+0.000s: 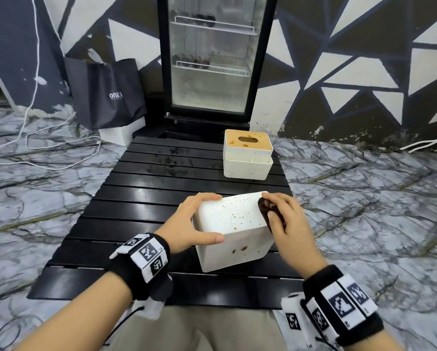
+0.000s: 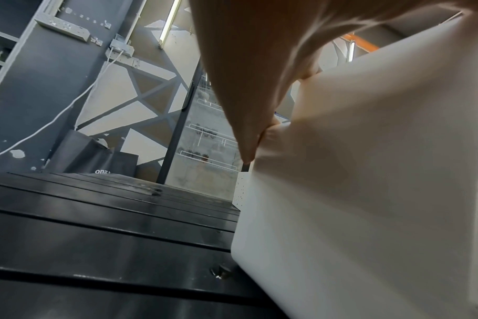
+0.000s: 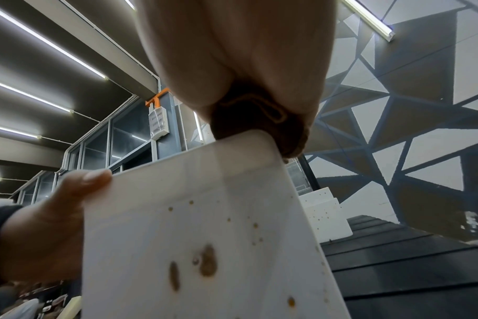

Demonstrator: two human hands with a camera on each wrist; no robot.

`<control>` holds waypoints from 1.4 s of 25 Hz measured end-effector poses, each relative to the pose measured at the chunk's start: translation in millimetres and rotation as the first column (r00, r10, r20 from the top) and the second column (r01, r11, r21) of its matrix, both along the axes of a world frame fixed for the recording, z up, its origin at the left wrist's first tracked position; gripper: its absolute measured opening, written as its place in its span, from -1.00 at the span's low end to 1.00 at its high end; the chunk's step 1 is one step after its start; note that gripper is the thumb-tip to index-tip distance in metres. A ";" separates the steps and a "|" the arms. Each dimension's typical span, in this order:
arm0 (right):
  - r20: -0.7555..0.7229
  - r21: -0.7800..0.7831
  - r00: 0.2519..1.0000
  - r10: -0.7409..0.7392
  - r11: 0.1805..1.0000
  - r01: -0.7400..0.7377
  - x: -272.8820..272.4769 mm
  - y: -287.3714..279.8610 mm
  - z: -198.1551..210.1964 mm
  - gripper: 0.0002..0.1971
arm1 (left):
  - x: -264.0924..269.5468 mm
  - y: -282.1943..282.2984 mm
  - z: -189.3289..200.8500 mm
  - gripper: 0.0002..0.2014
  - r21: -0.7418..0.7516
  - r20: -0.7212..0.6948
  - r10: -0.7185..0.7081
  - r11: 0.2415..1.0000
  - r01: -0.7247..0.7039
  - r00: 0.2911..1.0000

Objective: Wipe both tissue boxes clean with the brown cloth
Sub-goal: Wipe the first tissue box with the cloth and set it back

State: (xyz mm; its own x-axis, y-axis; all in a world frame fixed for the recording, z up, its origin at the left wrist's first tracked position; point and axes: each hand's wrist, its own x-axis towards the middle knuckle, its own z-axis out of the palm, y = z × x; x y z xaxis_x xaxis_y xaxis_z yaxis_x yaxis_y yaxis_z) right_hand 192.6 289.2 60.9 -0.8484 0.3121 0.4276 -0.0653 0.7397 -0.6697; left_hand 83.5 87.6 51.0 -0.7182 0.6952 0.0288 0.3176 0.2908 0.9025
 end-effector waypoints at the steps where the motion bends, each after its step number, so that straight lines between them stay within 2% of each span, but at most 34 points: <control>1: -0.004 -0.006 1.000 0.011 1.000 -0.011 2.6 -0.1 -1.1 -0.62 | 0.2 -0.3 0.0 -0.29 0.002 0.007 -0.001 1.000 0.001 1.000; 7: 0.135 0.027 0.990 0.034 0.999 -0.038 -21.7 12.8 13.7 -0.64 | 2.6 -0.3 0.7 -0.29 0.016 0.015 0.001 1.000 -0.002 1.000; 11: 0.206 0.297 0.975 -0.080 0.955 0.016 -37.1 -4.2 22.8 -0.62 | 4.4 -0.5 2.7 -0.30 0.005 0.018 0.009 1.000 -0.009 1.000; 14: 0.129 0.407 0.990 -0.057 0.913 0.000 -25.7 -18.3 18.5 -0.62 | 7.0 -0.7 3.6 -0.30 0.003 0.007 0.024 1.000 -0.024 1.000; 16: 0.121 0.394 0.993 0.006 0.917 -0.053 -14.2 -14.3 13.4 -0.56 | 8.4 -0.6 4.0 -0.30 0.015 0.004 0.029 0.999 -0.029 1.000; 18: 0.136 0.325 0.990 0.041 0.942 -0.084 -10.5 -3.8 12.4 -0.58 | 8.4 -1.1 4.4 -0.31 0.024 0.003 0.023 0.999 -0.024 1.000; 22: 0.186 0.193 0.982 0.014 0.980 -0.051 -27.5 8.4 17.6 -0.63 | 8.6 -1.6 3.8 -0.31 0.030 0.006 0.019 0.999 -0.019 1.000; 25: 0.227 0.282 0.973 -0.043 0.959 -0.024 -38.1 -2.8 22.5 -0.62 | 9.1 0.8 2.0 -0.30 0.028 0.001 0.033 0.999 -0.033 0.999; 28: 0.168 0.402 0.985 -0.042 0.915 -0.030 -28.5 -15.9 19.5 -0.61 | 10.1 2.4 0.3 -0.30 0.026 -0.018 0.049 0.998 -0.049 0.999; 32: 0.171 0.334 0.985 0.035 0.938 -0.091 -13.1 -5.1 14.9 -0.60 | 11.0 1.6 0.1 -0.31 0.032 -0.021 0.041 0.999 -0.040 0.999; 35: 0.199 0.300 0.980 -0.010 0.952 -0.052 -24.1 1.0 18.5 -0.62 | 12.1 2.5 0.5 -0.31 0.021 -0.024 0.046 0.999 -0.045 0.999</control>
State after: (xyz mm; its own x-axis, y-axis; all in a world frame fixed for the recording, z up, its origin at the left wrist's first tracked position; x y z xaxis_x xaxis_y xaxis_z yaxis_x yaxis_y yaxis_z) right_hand 168.5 290.2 79.4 -0.9299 0.1751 0.3233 0.0268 0.9092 -0.4155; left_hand 95.6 90.0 51.5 -0.7481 0.6609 0.0600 0.3261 0.2874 0.9006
